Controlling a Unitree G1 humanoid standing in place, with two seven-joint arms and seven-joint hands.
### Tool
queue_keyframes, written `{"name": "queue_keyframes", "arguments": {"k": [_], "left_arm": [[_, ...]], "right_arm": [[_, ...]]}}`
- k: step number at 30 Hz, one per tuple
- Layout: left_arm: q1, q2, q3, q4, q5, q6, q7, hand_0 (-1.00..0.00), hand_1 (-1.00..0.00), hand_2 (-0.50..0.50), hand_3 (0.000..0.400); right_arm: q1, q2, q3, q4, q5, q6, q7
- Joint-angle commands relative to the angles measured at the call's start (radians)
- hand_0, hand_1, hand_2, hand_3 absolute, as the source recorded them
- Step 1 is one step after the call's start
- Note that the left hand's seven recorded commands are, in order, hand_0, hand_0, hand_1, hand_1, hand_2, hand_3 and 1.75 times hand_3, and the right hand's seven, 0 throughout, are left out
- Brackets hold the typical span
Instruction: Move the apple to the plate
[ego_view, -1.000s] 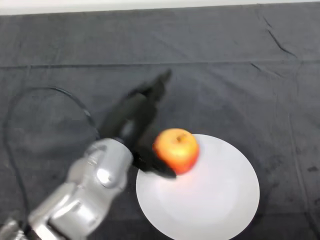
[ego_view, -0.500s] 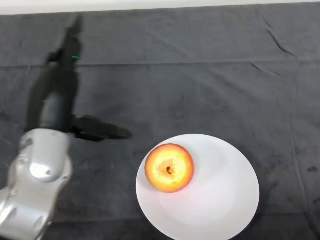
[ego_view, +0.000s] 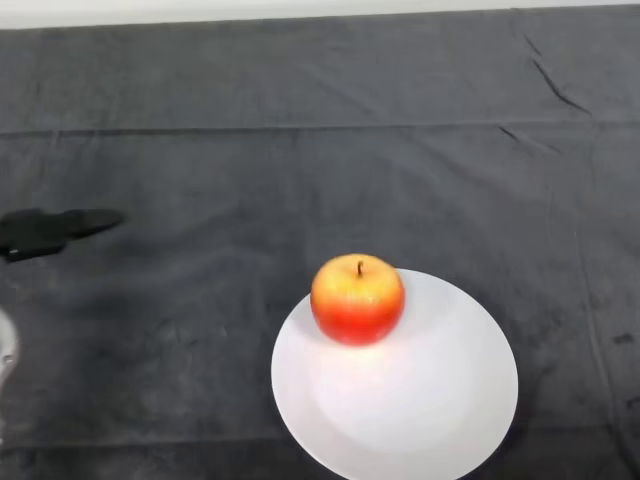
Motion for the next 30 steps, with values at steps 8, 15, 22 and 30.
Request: {"name": "queue_keyframes", "arguments": {"k": [8, 15, 22, 30], "left_arm": [[0.04, 0.01, 0.17, 0.271, -0.06, -0.188, 0.066, 0.0, 0.0, 0.0, 0.0], [0.011, 0.017, 0.256, 0.499, -0.112, -0.318, 0.076, 0.0, 0.0, 0.0, 0.0], [-0.017, 0.029, 0.325, 0.685, -0.16, -0.418, 0.075, 0.0, 0.0, 0.0, 0.0], [-0.054, 0.043, 0.376, 0.837, -0.193, -0.503, 0.075, 0.0, 0.0, 0.0, 0.0]], "right_arm": [[0.007, -0.008, -0.017, -0.01, 0.0152, -0.006, -0.0017], [0.007, -0.008, -0.0171, -0.009, 0.0154, -0.006, -0.0018], [0.006, -0.01, -0.0176, -0.007, 0.0158, -0.006, -0.0013], [0.005, -0.011, -0.0185, -0.004, 0.0164, -0.005, -0.0001]]}}
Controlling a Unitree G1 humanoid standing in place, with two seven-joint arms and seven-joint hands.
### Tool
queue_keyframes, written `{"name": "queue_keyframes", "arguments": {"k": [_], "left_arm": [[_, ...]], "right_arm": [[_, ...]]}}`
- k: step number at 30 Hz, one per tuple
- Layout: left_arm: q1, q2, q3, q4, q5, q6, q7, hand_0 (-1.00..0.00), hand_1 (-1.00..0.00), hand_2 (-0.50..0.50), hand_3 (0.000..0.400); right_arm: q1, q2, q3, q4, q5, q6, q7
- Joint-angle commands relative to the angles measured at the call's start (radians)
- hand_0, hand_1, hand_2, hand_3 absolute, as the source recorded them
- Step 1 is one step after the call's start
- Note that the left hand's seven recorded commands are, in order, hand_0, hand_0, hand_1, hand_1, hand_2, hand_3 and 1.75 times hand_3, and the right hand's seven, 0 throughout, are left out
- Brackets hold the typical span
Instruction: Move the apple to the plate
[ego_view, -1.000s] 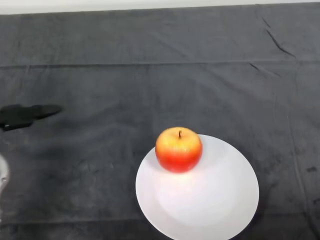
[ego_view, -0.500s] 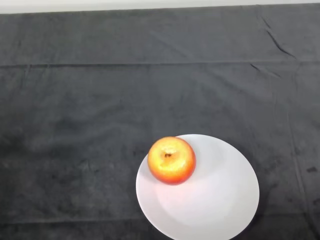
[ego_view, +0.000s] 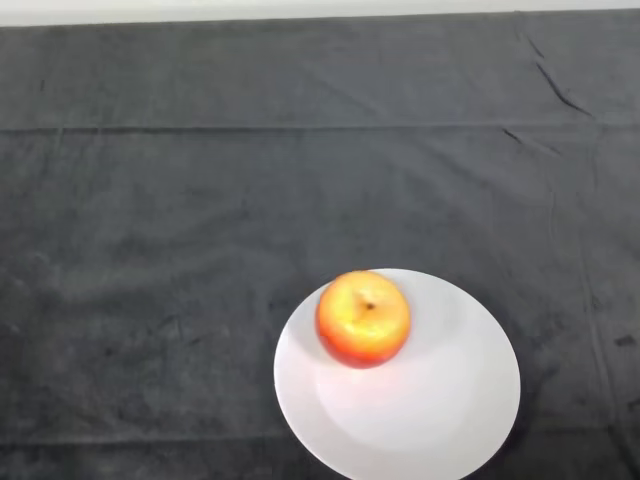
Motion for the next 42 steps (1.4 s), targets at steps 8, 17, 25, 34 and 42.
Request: {"name": "queue_keyframes", "arguments": {"k": [8, 17, 25, 34, 42], "left_arm": [[-0.069, 0.055, 0.071, 0.118, -0.028, -0.078, 0.015, 0.0, 0.0, 0.0, 0.0], [-0.09, 0.065, 0.077, 0.184, -0.024, -0.124, 0.019, 0.0, 0.0, 0.0, 0.0], [-0.101, 0.07, 0.074, 0.221, -0.018, -0.149, 0.021, 0.0, 0.0, 0.0, 0.0], [-0.108, 0.074, 0.069, 0.249, -0.014, -0.167, 0.02, 0.0, 0.0, 0.0, 0.0], [-0.111, 0.076, 0.065, 0.26, -0.013, -0.173, 0.02, 0.0, 0.0, 0.0, 0.0]], "right_arm": [[0.003, -0.013, -0.0191, 0.0, 0.0168, -0.005, 0.0014], [0.002, -0.015, -0.0198, 0.005, 0.0171, -0.005, 0.003], [0.001, -0.016, -0.0203, 0.008, 0.0171, -0.005, 0.0042], [0.0, -0.017, -0.0207, 0.01, 0.0169, -0.005, 0.0054], [0.0, -0.018, -0.0209, 0.012, 0.0167, -0.006, 0.0062]]}}
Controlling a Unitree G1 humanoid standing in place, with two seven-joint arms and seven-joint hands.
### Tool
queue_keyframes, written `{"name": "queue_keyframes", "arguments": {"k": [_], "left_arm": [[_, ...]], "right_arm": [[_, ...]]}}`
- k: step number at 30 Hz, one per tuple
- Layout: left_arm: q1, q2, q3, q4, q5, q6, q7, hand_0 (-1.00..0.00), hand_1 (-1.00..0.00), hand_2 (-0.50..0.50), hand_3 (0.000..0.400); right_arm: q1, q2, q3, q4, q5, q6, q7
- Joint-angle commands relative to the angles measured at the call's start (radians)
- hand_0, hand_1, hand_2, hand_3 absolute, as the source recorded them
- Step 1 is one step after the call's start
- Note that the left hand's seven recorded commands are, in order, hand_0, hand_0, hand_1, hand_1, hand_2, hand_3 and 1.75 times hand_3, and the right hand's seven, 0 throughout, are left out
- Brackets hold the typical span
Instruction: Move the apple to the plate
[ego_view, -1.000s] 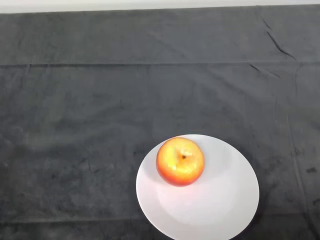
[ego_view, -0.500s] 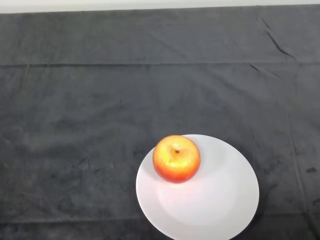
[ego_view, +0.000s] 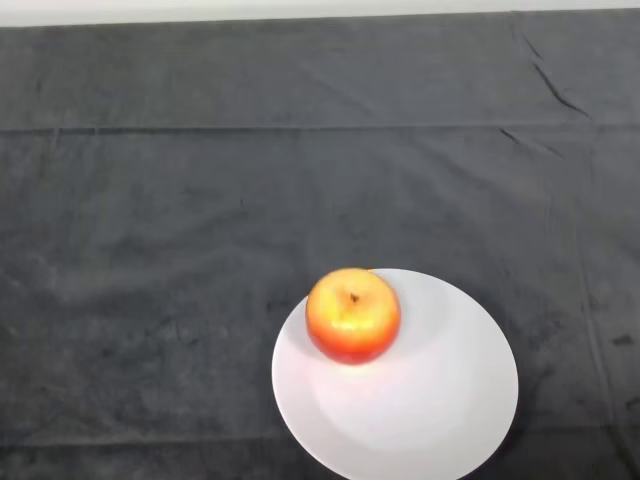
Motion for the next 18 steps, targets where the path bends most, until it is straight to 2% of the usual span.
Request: {"name": "queue_keyframes", "arguments": {"k": [1, 18], "left_arm": [[-0.042, 0.074, 0.031, 0.04, 0.008, -0.03, 0.012, 0.0, 0.0, 0.0, 0.0], [-0.045, 0.079, 0.026, 0.055, 0.004, -0.036, 0.009, 0.0, 0.0, 0.0, 0.0]], "right_arm": [[0.0, -0.018, -0.0207, 0.012, 0.0167, -0.006, 0.0063], [-0.001, -0.019, -0.021, 0.014, 0.0162, -0.006, 0.0074]]}}
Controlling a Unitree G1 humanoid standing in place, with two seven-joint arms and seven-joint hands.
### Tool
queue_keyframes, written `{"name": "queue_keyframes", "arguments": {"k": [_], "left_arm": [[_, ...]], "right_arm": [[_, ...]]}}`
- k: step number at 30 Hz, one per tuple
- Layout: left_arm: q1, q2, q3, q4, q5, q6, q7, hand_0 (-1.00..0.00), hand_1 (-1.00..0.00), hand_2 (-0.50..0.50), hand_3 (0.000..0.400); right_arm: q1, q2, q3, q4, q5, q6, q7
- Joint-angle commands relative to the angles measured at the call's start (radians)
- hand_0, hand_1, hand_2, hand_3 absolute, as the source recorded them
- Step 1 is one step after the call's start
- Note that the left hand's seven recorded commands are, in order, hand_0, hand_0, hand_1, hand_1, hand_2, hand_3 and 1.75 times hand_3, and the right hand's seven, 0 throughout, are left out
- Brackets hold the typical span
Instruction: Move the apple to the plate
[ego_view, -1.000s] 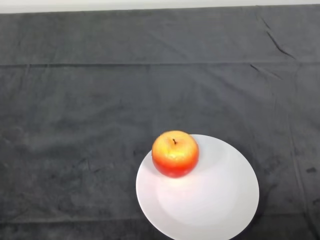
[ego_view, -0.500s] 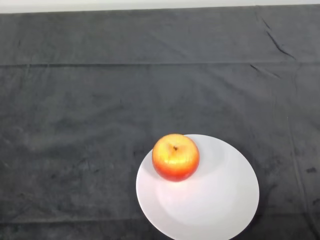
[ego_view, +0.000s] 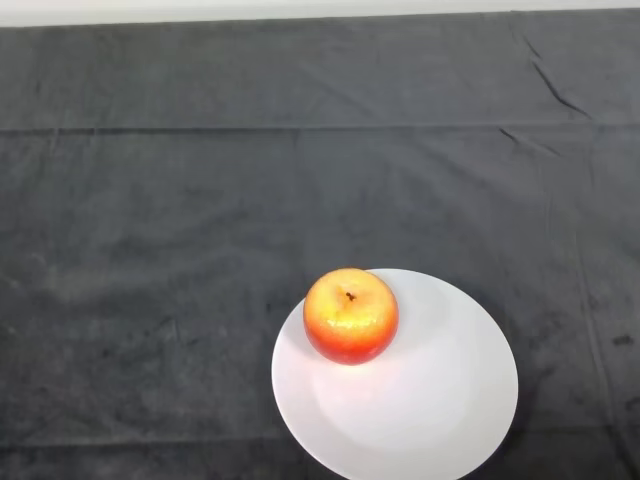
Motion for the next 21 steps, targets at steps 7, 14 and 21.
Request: {"name": "queue_keyframes", "arguments": {"k": [7, 14, 21], "left_arm": [[-0.028, 0.079, 0.025, 0.039, 0.003, -0.024, 0.006, 0.0, 0.0, 0.0, 0.0], [-0.028, 0.08, 0.024, 0.042, 0.002, -0.026, 0.007, 0.0, 0.0, 0.0, 0.0], [-0.029, 0.081, 0.023, 0.047, 0.0, -0.028, 0.007, 0.0, 0.0, 0.0, 0.0]], "right_arm": [[-0.001, -0.019, -0.0211, 0.015, 0.016, -0.006, 0.0077], [-0.001, -0.019, -0.0212, 0.015, 0.0158, -0.006, 0.008], [-0.002, -0.019, -0.0213, 0.015, 0.0156, -0.007, 0.0082]]}}
